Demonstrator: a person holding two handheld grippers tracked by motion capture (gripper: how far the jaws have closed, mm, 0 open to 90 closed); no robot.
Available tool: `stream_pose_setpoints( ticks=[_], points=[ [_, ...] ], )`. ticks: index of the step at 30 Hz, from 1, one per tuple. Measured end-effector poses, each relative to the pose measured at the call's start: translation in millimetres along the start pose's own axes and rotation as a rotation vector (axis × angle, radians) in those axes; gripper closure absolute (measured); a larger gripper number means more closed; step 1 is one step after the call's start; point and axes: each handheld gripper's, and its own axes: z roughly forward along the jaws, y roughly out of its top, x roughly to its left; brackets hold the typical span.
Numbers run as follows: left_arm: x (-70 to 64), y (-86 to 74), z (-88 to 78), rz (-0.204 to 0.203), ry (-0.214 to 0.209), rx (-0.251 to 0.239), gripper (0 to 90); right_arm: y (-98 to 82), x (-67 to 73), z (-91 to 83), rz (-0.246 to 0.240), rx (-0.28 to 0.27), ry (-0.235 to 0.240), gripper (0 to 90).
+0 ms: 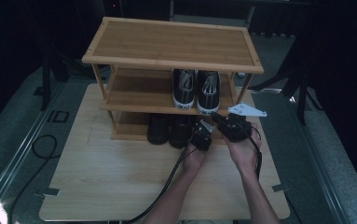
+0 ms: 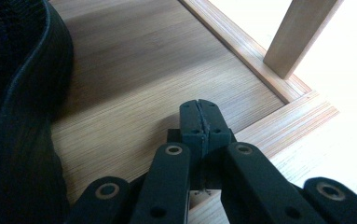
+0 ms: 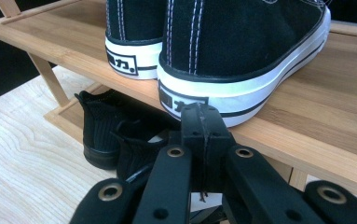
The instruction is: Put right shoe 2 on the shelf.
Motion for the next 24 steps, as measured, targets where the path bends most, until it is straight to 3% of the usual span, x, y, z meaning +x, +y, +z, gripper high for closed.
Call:
stream_pose_setpoints(
  ticks=[6, 7, 12, 15, 16, 20, 24],
  points=[
    [0.5, 0.1, -0.3, 0.005, 0.001, 0.005, 90.0, 2.2, -1.1, -2.3, 0.016, -0.027, -0.007, 90.0],
    [2.1, 0.4, -1.1, 0.027, 0.009, 0.012, 90.0, 2.6, -0.4, -1.9, 0.016, -0.027, -0.006, 90.0],
    [-0.4, -0.1, 0.5, -0.009, -0.002, -0.007, 90.0, -0.7, 8.1, 6.2, -0.041, 0.017, -0.023, 90.0],
    [-0.4, -0.3, 0.4, -0.014, -0.004, -0.009, 90.0, -2.4, 5.2, 5.2, -0.031, 0.008, -0.027, 90.0],
    [1.6, -0.1, -1.1, 0.013, -0.005, 0.012, 90.0, -2.8, 3.0, 4.0, -0.026, 0.007, -0.037, 90.0],
    [0.5, -0.2, -0.2, -0.002, -0.004, -0.001, 90.0, -5.9, -7.9, 1.9, 0.006, 0.009, -0.068, 90.0],
    [0.5, -0.2, -0.3, 0.001, -0.004, 0.001, 90.0, -5.1, -6.6, 4.7, 0.017, 0.011, -0.042, 90.0]
  ],
)
